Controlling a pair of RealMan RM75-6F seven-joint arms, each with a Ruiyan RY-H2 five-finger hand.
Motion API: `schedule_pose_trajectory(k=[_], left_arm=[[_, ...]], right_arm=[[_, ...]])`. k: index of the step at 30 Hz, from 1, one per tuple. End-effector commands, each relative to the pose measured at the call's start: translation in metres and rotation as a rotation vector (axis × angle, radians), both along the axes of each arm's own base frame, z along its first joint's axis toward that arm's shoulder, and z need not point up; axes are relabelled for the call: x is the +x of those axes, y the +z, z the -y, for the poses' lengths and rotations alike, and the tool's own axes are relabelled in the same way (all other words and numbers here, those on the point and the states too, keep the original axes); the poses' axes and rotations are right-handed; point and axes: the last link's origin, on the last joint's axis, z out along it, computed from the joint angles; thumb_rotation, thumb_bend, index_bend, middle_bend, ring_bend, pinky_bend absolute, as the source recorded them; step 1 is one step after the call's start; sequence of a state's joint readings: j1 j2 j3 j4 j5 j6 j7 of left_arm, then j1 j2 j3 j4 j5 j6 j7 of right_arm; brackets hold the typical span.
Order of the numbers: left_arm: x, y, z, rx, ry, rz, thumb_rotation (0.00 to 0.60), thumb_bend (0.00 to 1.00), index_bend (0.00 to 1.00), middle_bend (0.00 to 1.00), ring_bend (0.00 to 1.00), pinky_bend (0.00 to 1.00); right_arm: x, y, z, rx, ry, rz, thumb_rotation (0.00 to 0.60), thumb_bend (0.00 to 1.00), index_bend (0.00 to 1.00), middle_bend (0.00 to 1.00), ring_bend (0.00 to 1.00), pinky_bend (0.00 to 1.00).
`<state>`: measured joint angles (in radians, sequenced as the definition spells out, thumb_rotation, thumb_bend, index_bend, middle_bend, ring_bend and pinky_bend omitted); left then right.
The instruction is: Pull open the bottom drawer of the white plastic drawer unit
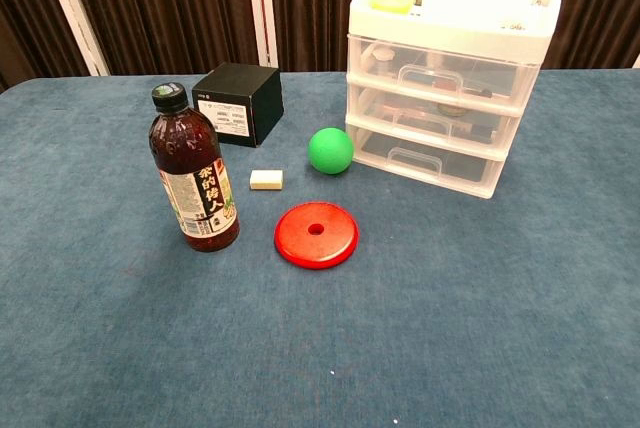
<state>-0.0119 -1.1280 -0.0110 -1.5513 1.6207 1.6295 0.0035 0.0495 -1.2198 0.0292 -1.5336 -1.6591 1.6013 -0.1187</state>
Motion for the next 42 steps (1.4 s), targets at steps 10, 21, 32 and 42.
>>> schedule_pose_trajectory(k=[10,21,32,42], left_arm=[[0.001,-0.001,0.000,0.000,-0.002,-0.005,0.600,0.02,0.07,0.00,0.00,0.06],[0.004,-0.004,-0.004,-0.006,-0.023,0.000,0.600,0.02,0.07,0.00,0.00,0.06],[0.005,-0.004,-0.005,-0.001,-0.030,0.021,0.600,0.02,0.07,0.00,0.00,0.06],[0.003,0.002,-0.002,0.016,-0.022,0.048,0.600,0.02,0.07,0.00,0.00,0.06]], right_arm=[[0.000,0.001,-0.001,0.006,0.001,0.009,0.600,0.19,0.00,0.00,0.00,0.15],[0.014,-0.006,-0.002,0.031,0.020,0.094,0.600,0.19,0.00,0.07,0.09,0.31],[0.070,-0.037,0.013,0.267,-0.093,0.450,0.600,0.47,0.00,0.78,0.80,0.92],[0.118,-0.085,0.034,0.509,-0.250,0.699,0.600,0.63,0.00,0.78,0.80,0.92]])
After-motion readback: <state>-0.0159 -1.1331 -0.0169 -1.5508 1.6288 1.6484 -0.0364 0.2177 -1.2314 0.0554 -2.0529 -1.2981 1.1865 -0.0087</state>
